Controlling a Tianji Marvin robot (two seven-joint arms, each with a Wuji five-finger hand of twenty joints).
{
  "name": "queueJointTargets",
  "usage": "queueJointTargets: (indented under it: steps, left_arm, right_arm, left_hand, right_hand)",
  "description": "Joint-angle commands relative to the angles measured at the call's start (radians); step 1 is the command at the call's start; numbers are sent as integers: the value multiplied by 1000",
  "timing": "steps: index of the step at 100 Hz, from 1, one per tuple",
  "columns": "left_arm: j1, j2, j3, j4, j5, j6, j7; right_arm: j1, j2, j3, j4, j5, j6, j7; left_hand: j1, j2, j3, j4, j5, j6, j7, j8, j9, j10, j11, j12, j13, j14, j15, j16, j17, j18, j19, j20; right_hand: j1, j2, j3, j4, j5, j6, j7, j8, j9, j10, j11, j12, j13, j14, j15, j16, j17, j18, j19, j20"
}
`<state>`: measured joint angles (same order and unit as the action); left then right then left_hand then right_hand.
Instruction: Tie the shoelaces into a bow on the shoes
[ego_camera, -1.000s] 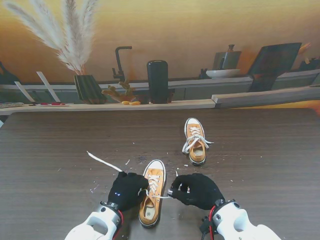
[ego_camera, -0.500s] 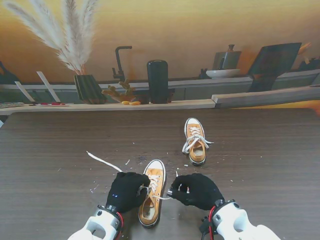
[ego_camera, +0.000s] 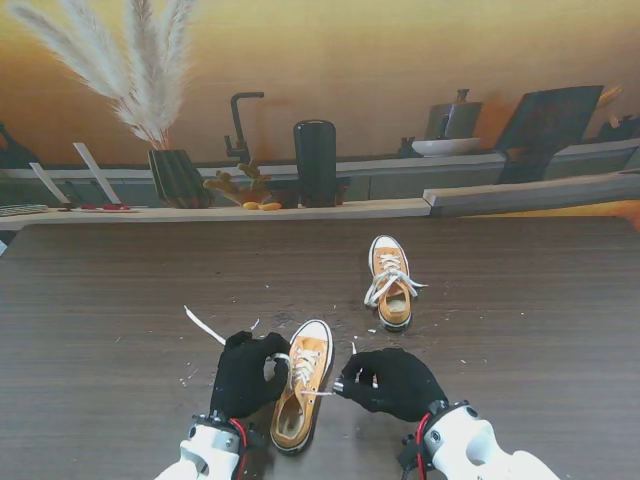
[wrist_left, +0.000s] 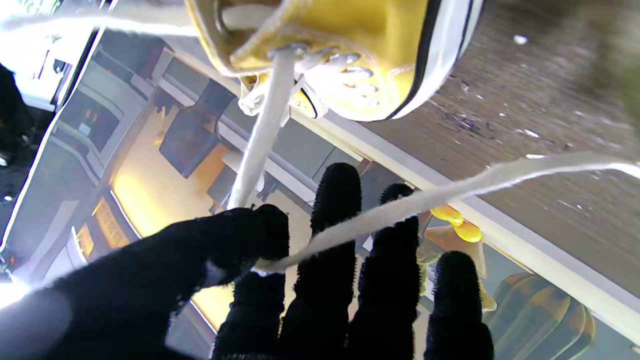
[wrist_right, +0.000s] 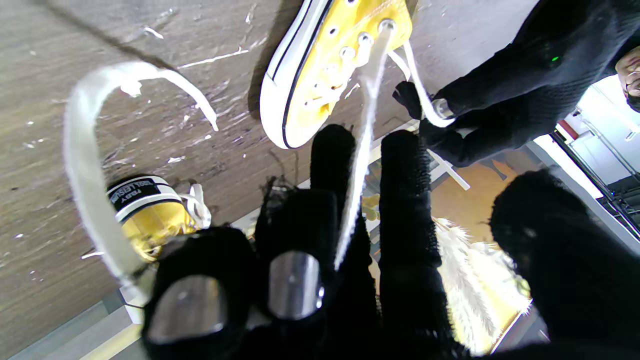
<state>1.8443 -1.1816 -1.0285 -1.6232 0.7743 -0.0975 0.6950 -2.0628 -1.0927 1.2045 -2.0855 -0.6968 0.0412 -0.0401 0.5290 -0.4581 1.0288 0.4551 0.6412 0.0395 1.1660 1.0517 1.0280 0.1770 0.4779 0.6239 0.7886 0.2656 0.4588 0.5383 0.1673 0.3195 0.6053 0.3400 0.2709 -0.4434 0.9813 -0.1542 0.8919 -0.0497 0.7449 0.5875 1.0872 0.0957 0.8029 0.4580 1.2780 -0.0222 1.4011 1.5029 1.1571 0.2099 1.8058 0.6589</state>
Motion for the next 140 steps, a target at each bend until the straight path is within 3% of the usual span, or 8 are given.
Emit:
queueJointTargets:
  steps: [1,41,70,78,92,101,113,140]
  left_arm:
    - [-21,-15,5,11,-22,-21,-10]
    - [-84,-83,12,130,-335,-229,-39]
    - [-65,-84,-6,100,-411,-232,-92]
    - [-51,-77,-16,79,-388,-205,-90]
    - [-13,-59,-49,21,-315,-155,-95]
    - [9,-51,-70,-12,-279,-145,-90]
    - [47,-36,-103,-70,-247,-130,-119]
    - [79,-23,-138,-137,-279,-178,-203]
  right_arm:
    - [-3,2,-2,0,2,-1,18]
    - [0,3,-11,-2,1,12,21]
    - [0,1,-13,0,8,10,15]
    - [-3,1,-9,-1,9,9,13]
    - [-10,0,0,-6,8,5,9]
    - [-13,-5,1,-10,28,-1,-6]
    - [-13,-12,1,-14,87,-14,-20]
    - [-5,-28,2,-31,253,-50,-36]
  left_hand:
    - [-13,-30,80,28,63,-29,96,34,45,13,4,-11,48,4,-5,-31,-20,6,-35,-33]
    - [-8,-32,58,67,60,38,130,50,127,61,707,343,221,-39,417,127,187,69,261,81]
    - [26,-93,61,5,106,48,95,8,265,-43,892,395,426,-64,770,145,460,159,651,268]
    - [-6,-70,50,8,108,-5,57,25,272,-108,890,418,483,-102,909,133,731,232,915,252]
    - [14,-25,-47,-48,44,-79,-24,-3,208,-175,800,434,487,-244,1139,140,908,-75,1367,264]
    - [104,-31,-152,-201,21,-99,-143,-182,165,-175,683,409,487,-359,1221,138,939,-298,1488,367]
    - [112,50,-441,-273,-20,-106,-269,-329,96,-181,581,395,487,-381,1222,136,944,-362,1489,380]
    - [135,74,-618,-270,45,-75,-512,-535,186,-265,687,381,488,-429,1275,136,950,-365,1489,449]
  right_hand:
    - [-50,21,32,15,18,6,-11,17,32,20,-6,-9,22,10,19,-8,23,4,178,-11]
    - [-42,29,33,13,20,12,-16,16,40,24,-7,-9,22,12,26,-26,21,10,171,-11]
    - [-42,31,33,12,22,12,-17,16,44,24,-7,-9,22,10,33,-35,21,13,170,-9]
    - [-43,29,33,11,24,13,-16,16,48,24,-6,-9,23,0,43,-36,21,14,172,-7]
    - [-53,21,37,13,24,8,-17,16,51,17,10,0,28,-66,89,-36,27,-22,198,13]
    - [-52,13,35,15,14,8,-18,16,35,14,23,10,28,-91,102,-32,30,-39,206,17]
    - [-45,10,24,16,-11,10,-21,17,-4,15,34,19,27,-96,103,-29,30,-47,208,16]
    - [-31,1,16,17,-54,15,-18,16,-52,23,43,18,22,-58,68,-9,24,-6,179,-3]
